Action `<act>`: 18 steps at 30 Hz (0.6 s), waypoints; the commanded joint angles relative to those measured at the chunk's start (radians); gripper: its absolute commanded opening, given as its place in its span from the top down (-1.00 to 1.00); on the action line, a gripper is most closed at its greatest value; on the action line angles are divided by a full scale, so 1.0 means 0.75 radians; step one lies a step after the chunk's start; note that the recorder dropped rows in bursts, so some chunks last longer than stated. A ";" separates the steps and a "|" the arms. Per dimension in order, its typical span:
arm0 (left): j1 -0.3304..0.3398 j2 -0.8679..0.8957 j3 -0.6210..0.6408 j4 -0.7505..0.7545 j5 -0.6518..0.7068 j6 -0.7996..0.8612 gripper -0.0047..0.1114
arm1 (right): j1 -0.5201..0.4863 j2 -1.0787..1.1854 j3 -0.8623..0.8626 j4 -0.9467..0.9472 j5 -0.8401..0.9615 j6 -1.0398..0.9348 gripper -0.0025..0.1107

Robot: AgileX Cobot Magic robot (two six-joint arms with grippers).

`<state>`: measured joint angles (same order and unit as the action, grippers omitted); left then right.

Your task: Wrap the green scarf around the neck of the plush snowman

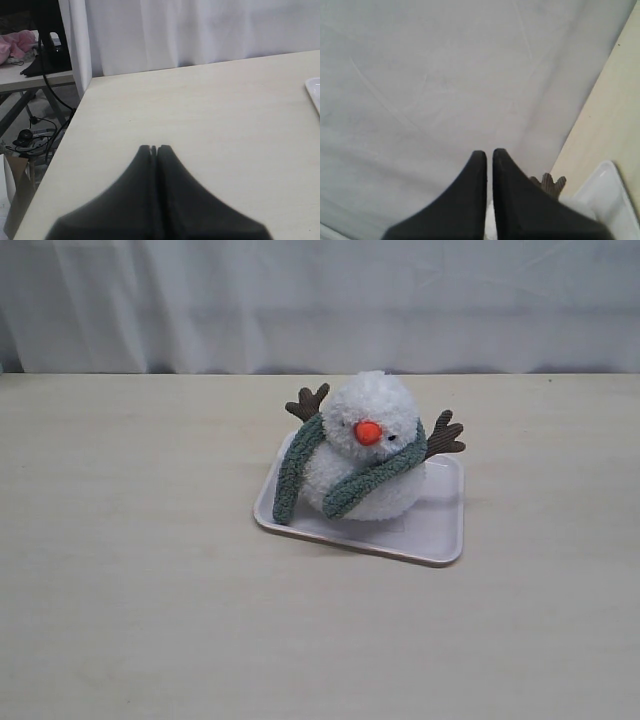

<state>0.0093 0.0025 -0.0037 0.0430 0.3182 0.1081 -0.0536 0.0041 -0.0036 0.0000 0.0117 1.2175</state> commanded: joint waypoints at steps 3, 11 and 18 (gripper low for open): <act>-0.007 -0.003 0.005 -0.001 -0.012 -0.001 0.92 | -0.003 -0.005 0.005 -0.010 0.310 0.000 0.88; -0.007 -0.003 0.005 -0.001 -0.012 -0.001 0.92 | -0.003 -0.005 0.005 -0.010 0.490 -0.003 0.88; -0.007 -0.003 0.005 -0.001 -0.012 -0.001 0.92 | -0.003 -0.005 0.005 -0.010 0.490 -0.003 0.88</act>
<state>0.0093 0.0025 -0.0037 0.0430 0.3182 0.1081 -0.0536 0.0041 -0.0017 0.0000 0.3757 1.2175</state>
